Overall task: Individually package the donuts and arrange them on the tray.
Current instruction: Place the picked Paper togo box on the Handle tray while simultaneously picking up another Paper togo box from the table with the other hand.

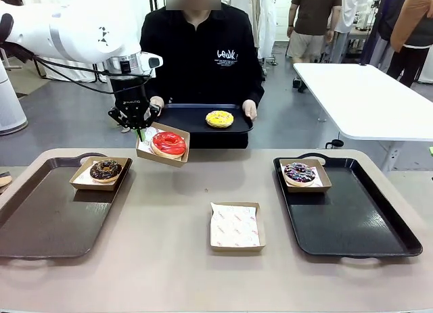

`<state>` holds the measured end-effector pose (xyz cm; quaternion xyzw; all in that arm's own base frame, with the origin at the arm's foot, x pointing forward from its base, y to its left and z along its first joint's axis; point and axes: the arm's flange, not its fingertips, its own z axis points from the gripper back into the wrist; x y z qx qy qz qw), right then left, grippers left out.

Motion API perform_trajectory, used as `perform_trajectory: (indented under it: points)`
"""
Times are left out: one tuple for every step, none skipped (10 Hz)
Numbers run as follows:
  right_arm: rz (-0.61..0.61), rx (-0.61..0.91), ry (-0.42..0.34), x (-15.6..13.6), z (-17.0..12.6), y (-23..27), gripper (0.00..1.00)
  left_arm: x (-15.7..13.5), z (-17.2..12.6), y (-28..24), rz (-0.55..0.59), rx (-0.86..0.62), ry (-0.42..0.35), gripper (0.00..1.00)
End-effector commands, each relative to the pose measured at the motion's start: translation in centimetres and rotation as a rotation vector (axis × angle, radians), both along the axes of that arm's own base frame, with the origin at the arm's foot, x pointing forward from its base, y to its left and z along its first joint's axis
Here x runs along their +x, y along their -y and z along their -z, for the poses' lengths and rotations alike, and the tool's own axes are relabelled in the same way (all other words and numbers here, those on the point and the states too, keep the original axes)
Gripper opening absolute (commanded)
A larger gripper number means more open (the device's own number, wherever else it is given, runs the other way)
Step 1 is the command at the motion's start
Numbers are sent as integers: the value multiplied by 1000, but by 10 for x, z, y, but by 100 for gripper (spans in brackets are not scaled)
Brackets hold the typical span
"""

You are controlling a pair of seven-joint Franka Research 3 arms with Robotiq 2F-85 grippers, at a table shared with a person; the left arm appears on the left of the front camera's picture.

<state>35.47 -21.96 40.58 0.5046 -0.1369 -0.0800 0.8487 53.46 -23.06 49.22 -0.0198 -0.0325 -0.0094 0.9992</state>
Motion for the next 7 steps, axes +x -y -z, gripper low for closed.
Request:
perform_trajectory:
  points:
    - [-28, -97, 21, 4, -24, -27, 100, -16, -9, -21, 101, -49, -7, 1]
    - [-51, -140, 36, 3, -45, -45, 100, -36, -19, -36, 114, -64, 9, 1]
    - [-79, -168, 41, 4, -71, -66, 100, -54, -29, -52, 132, -68, 23, 1]
    - [-91, -208, 65, 3, -100, -90, 100, -66, -37, -70, 127, -44, 22, 1]
    - [-97, -267, 84, 0, -122, -118, 100, -80, -40, -88, 106, -40, 16, 1]
    - [-103, -334, 90, 2, -138, -151, 100, -90, -43, -107, 101, -38, -2, 1]
    - [-106, -405, 93, 4, -140, -180, 100, -104, -39, -121, 94, -33, -16, 1]
